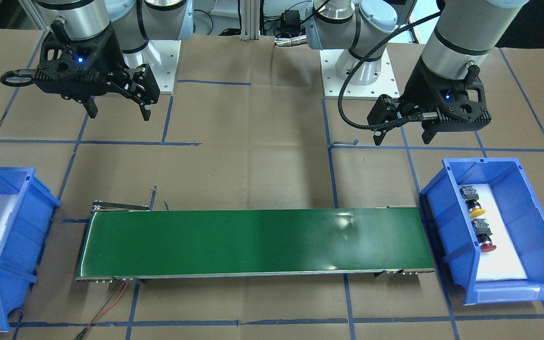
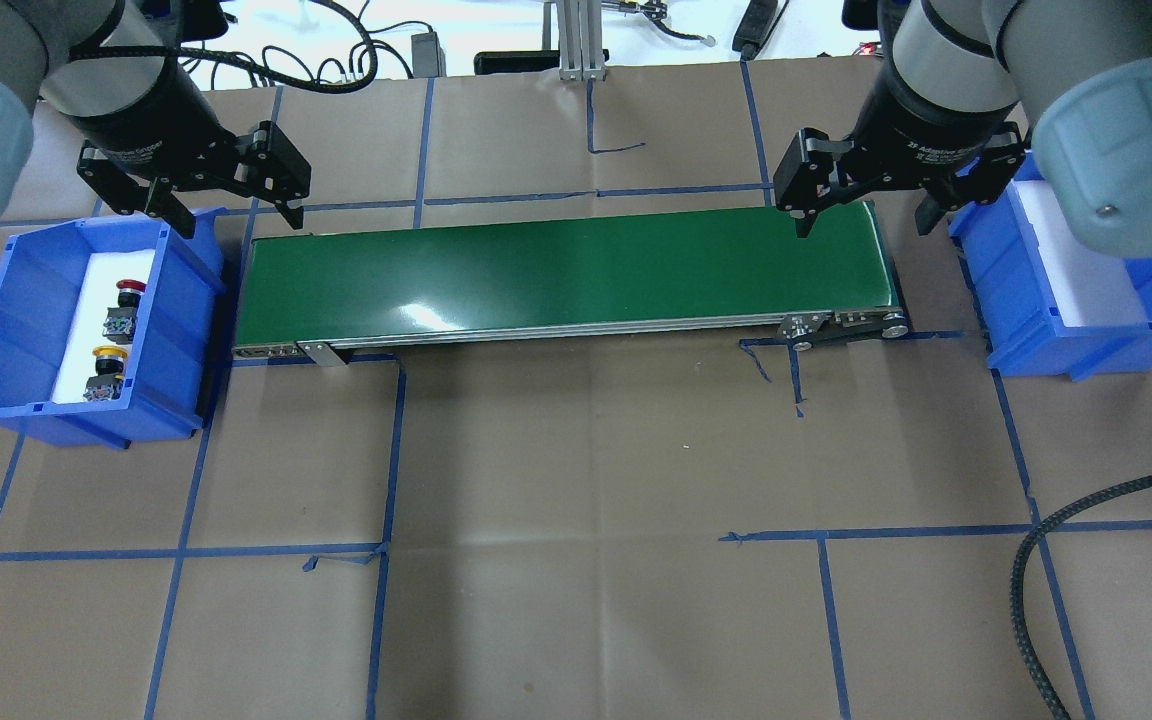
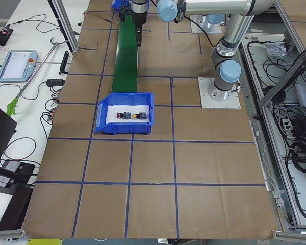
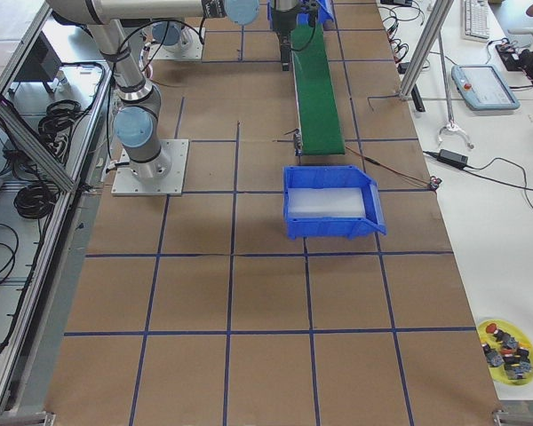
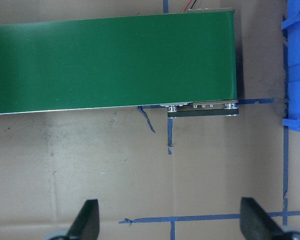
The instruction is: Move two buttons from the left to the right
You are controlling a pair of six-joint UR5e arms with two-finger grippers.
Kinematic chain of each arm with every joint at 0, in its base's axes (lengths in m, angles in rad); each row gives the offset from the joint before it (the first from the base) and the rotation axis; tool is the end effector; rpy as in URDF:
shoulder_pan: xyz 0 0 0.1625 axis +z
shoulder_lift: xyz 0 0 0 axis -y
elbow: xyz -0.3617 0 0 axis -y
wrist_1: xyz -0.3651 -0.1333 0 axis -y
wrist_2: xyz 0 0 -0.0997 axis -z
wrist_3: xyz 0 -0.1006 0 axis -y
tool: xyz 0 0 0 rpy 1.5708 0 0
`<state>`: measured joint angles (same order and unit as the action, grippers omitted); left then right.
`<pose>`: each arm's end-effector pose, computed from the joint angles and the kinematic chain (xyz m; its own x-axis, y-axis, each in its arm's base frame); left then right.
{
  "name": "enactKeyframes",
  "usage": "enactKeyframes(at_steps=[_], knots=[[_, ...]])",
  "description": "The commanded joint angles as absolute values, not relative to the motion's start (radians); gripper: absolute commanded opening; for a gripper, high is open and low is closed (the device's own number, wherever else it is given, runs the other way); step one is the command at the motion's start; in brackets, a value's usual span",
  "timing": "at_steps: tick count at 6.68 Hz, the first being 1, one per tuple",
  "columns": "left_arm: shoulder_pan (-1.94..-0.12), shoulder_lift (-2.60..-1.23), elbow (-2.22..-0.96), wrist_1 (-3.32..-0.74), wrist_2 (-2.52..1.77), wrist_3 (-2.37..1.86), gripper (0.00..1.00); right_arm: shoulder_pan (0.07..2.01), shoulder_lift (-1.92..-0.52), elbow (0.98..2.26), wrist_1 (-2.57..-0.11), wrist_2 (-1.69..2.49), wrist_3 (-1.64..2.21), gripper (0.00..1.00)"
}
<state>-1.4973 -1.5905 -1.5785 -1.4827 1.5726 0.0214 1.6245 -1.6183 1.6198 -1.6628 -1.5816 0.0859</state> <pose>-0.0977 -0.4862 0.4198 -0.9986 -0.0522 -0.0031 -0.0519 0.9968 -0.0606 0.1565 -0.4486 0.4321 -0.9995 0.0328 0.0030 0.0324 0.9953 -0.0910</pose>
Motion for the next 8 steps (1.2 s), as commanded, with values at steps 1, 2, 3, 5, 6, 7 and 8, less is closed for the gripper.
enactKeyframes(at_steps=[1,2,3,5,6,7,8], knots=[[-1.497,-1.589,-1.578,-1.483,1.572,0.021,1.0,1.624,-1.618,1.62,-1.663,-1.58,0.086,1.0],[-1.497,-1.588,-1.578,-1.483,1.574,0.021,1.0,1.624,-1.618,1.62,-1.663,-1.58,0.086,1.0],[-1.497,-1.588,-1.58,-1.483,1.575,0.021,1.0,1.624,-1.618,1.618,-1.663,-1.58,0.086,1.0],[-1.49,-1.586,-1.578,-1.483,1.578,0.023,1.0,1.625,-1.62,1.618,-1.663,-1.58,0.086,1.0],[-1.453,-1.583,-1.58,-1.483,1.578,0.056,1.0,1.626,-1.62,1.618,-1.663,-1.58,0.084,1.0],[-1.354,-1.582,-1.58,-1.483,1.574,0.163,1.0,1.626,-1.618,1.618,-1.663,-1.58,0.084,1.0],[-1.231,-1.589,-1.582,-1.485,1.572,0.254,1.0,1.626,-1.618,1.62,-1.663,-1.58,0.084,1.0]])
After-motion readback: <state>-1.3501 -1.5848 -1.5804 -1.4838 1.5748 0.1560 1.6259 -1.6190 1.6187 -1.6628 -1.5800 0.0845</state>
